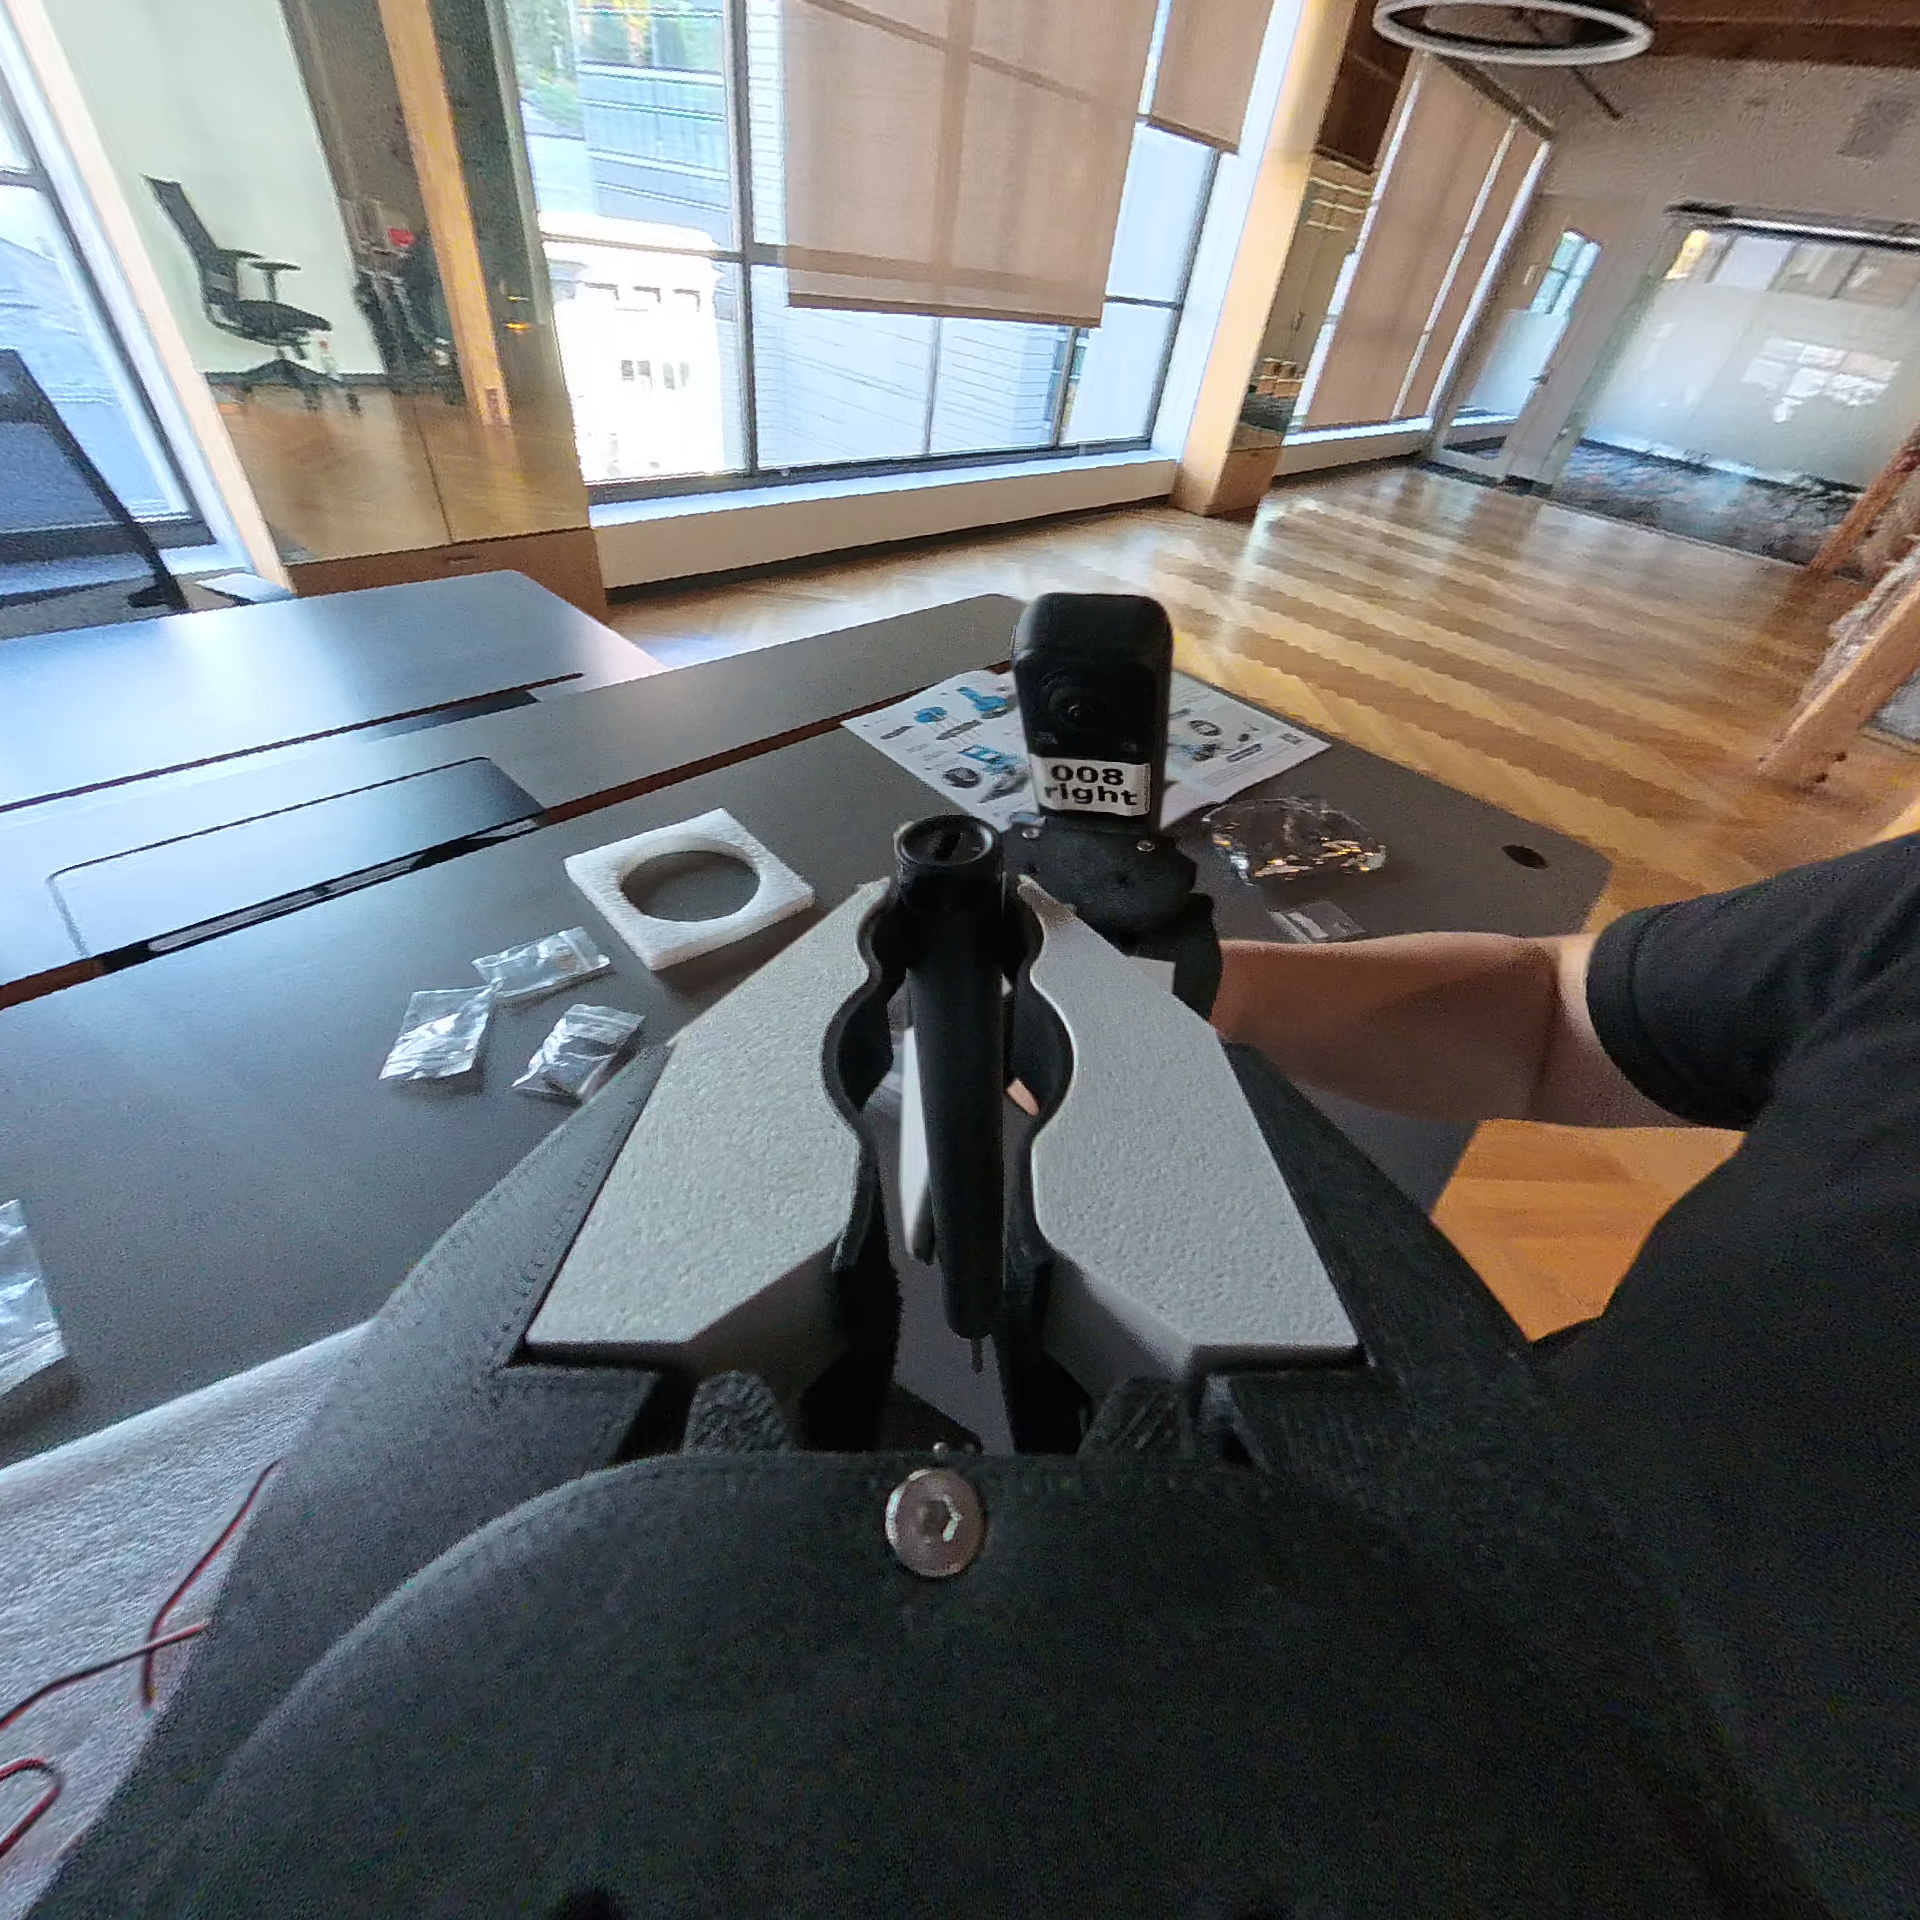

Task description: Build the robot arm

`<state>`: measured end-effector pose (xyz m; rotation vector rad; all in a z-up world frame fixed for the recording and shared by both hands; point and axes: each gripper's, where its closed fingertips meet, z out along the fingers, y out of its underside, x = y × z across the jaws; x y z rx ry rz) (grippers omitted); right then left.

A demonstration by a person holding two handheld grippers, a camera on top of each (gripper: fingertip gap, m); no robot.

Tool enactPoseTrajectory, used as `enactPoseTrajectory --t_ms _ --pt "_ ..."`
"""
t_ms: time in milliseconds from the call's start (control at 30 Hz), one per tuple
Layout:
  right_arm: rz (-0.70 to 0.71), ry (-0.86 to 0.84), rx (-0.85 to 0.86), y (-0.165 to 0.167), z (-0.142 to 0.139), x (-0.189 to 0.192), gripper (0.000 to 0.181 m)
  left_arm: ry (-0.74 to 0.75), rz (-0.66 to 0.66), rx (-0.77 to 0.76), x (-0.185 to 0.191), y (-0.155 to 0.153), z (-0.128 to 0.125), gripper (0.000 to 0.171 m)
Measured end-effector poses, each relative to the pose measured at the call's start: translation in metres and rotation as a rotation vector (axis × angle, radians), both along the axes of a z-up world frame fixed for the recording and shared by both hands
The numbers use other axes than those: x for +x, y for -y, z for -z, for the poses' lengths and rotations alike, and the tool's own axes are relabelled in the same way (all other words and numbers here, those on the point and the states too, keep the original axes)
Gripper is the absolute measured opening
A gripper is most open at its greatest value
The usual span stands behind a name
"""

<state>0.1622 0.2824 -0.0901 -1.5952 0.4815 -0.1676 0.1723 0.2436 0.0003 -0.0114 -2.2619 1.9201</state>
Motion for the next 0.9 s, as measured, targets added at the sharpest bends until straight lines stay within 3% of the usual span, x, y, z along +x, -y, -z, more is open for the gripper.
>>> enactPoseTrajectory --t_ms 167,333,433,533,900 --pt "-0.008 -0.029 -0.013 0.001 0.008 0.012 0.016 0.013 -0.068 0.019 0.009 0.006 0.01 0.016" --pt "-0.015 0.0 -0.089 -0.005 0.018 0.019 0.022 0.042 -0.123 0.036 0.018 -0.002 0.018 0.016" --pt "-0.059 -0.024 -0.068 -0.014 0.018 0.021 0.034 0.058 -0.135 0.032 0.025 -0.011 0.02 0.016" --pt "-0.049 -0.033 -0.069 -0.017 0.021 0.033 0.017 0.052 -0.137 0.021 0.031 -0.021 0.021 0.016" --pt "-0.045 -0.038 -0.096 -0.049 0.041 0.06 0.017 0.068 -0.188 0.063 0.054 -0.048 0.042 0.016"
